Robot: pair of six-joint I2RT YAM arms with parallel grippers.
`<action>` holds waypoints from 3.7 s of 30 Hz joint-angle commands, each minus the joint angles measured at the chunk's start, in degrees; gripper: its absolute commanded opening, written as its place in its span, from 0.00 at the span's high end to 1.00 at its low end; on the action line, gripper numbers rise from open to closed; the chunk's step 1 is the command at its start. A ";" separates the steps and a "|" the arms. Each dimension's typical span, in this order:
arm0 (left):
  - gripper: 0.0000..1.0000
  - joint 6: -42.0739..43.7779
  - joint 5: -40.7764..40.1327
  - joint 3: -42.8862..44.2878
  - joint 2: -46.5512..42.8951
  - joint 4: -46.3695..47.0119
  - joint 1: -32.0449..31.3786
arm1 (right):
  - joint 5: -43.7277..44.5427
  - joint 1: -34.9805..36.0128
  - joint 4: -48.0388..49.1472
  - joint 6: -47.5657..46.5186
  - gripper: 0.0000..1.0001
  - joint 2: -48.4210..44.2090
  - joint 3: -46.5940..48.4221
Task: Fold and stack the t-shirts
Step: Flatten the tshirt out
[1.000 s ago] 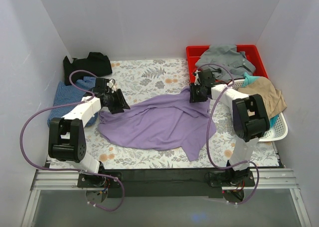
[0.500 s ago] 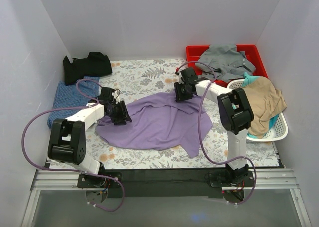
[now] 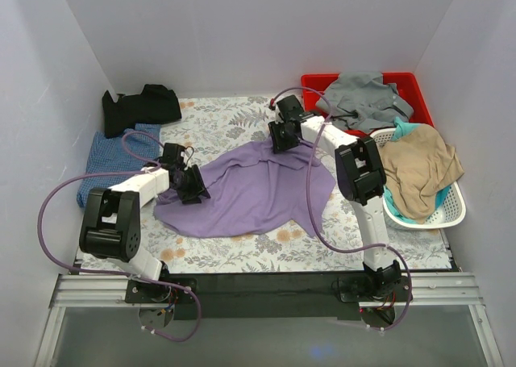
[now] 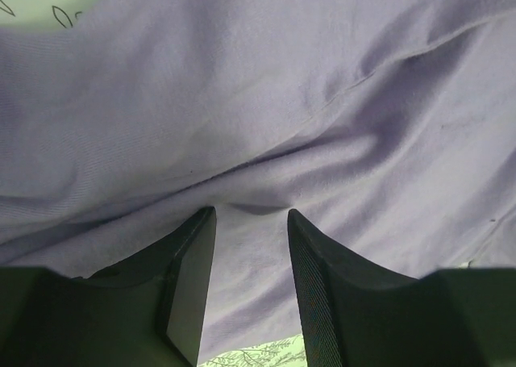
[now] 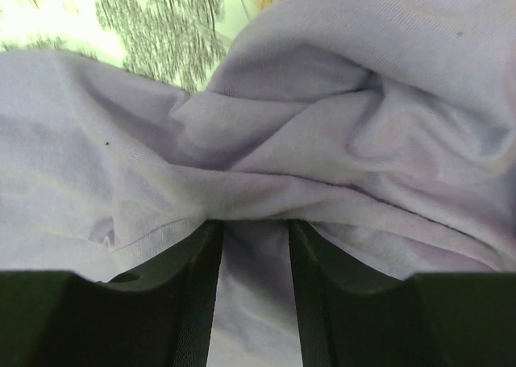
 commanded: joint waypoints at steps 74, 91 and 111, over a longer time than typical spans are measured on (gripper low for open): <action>0.62 13.79 9.28 47.07 37.03 5.80 -9.60 | -10.05 20.09 7.93 15.11 0.41 -42.08 -55.37; 0.64 8.17 1.00 30.04 19.91 -6.68 -3.71 | 6.22 9.29 2.92 18.47 0.30 -39.80 -58.47; 0.64 -3.61 4.69 1.98 -19.47 -13.82 -3.79 | -2.57 -3.21 -15.36 -5.25 0.29 1.96 12.72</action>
